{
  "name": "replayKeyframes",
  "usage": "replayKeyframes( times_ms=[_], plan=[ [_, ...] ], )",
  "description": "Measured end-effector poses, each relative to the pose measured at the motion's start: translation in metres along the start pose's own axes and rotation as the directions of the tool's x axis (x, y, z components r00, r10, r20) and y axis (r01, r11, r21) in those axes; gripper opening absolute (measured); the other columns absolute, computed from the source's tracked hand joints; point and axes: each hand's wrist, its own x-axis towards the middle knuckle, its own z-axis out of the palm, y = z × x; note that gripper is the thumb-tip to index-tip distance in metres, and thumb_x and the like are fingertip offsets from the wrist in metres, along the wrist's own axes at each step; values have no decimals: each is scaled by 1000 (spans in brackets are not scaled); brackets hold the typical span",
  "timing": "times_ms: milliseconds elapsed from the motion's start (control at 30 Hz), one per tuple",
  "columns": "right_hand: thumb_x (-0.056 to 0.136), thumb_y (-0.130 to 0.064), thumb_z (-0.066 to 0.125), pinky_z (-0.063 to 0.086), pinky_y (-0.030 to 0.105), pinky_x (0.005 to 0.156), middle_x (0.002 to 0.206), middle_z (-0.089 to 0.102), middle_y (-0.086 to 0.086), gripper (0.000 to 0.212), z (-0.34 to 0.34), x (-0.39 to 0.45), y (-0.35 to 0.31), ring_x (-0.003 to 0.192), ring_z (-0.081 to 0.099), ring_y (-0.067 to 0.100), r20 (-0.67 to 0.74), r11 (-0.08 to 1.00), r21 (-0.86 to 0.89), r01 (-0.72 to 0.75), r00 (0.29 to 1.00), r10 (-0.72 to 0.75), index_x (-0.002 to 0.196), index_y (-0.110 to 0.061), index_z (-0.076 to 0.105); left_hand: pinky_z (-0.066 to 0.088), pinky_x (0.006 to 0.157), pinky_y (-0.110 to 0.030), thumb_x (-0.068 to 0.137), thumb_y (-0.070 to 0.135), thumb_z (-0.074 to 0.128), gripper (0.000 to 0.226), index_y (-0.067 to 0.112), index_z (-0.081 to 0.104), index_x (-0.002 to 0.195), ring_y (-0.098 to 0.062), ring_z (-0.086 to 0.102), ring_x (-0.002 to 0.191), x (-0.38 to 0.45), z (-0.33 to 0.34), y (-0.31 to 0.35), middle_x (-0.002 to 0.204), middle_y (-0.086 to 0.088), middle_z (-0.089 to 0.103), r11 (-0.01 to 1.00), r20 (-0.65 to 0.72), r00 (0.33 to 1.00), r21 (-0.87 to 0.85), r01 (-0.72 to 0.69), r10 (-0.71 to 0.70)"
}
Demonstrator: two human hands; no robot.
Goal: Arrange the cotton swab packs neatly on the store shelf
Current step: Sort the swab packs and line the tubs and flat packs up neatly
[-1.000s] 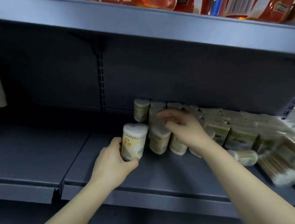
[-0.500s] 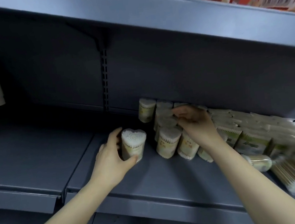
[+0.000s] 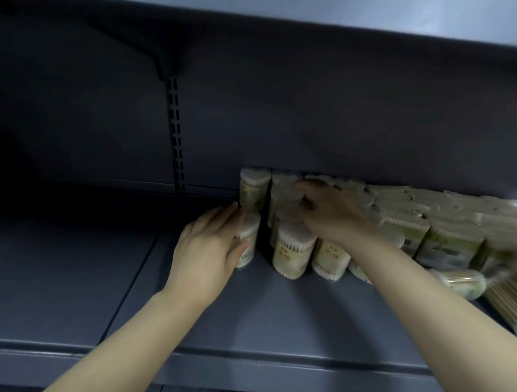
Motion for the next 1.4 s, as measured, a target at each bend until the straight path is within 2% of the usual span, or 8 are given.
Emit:
replayKeyframes(
  times_ms=[100,200,333,433,567,1133,1267,1400],
  plan=[
    [98,-20,35,33,28,103,147,35,4,43,5,10,0,131,37,23,51,998,-69,9,999,-5,140,-20,36,54,74,-44,76,32,43,49,8,67,112,-33,65,99,16,3,-1,112,-12,67,998,50,999,55,-21,18],
    [99,-29,31,31,31,104,145,38,5,41,15,15,1,131,36,23,92,992,-125,-4,996,16,138,-17,39,55,68,-42,75,32,39,50,5,70,105,-32,68,94,33,5,-2,106,-12,70,987,125,991,150,-54,35],
    [99,-35,28,21,26,109,152,26,-2,47,18,12,3,139,24,17,119,989,-146,-13,992,31,144,-22,30,35,103,-38,73,50,10,83,8,43,138,-27,41,132,51,6,-1,144,-9,41,999,206,979,49,-2,-8],
    [99,-34,27,21,23,107,152,28,-3,46,16,10,1,139,24,16,106,992,-129,3,994,10,143,-21,31,17,110,-26,67,56,-7,93,18,19,148,-14,15,143,62,12,-3,155,3,16,997,271,961,56,45,-58],
    [99,-35,27,24,22,103,149,32,-3,45,14,8,-1,137,27,16,92,993,-121,9,996,2,139,-20,38,13,112,-26,101,30,22,49,17,15,148,-12,11,143,76,19,-3,156,3,12,994,274,957,80,74,-93],
    [99,-33,30,19,20,106,153,25,-3,46,15,10,2,140,20,14,95,997,-79,21,995,-14,142,-20,34,14,114,-32,100,27,31,50,19,20,148,-14,6,144,85,23,-11,156,5,12,997,274,959,37,70,-78],
    [96,-20,37,34,25,98,139,46,1,39,12,8,2,127,42,18,13,995,95,21,1000,-22,134,-19,45,7,113,-34,100,33,30,57,27,0,148,-17,1,142,75,19,-6,157,5,-1,992,303,946,-8,125,-117],
    [90,-3,40,42,26,97,132,53,-1,42,-1,1,8,121,49,14,-126,964,261,46,992,-13,128,-18,51,20,107,-35,85,40,29,64,28,20,147,-25,23,132,60,9,2,152,-2,23,991,239,964,-40,128,-115]
  ],
)
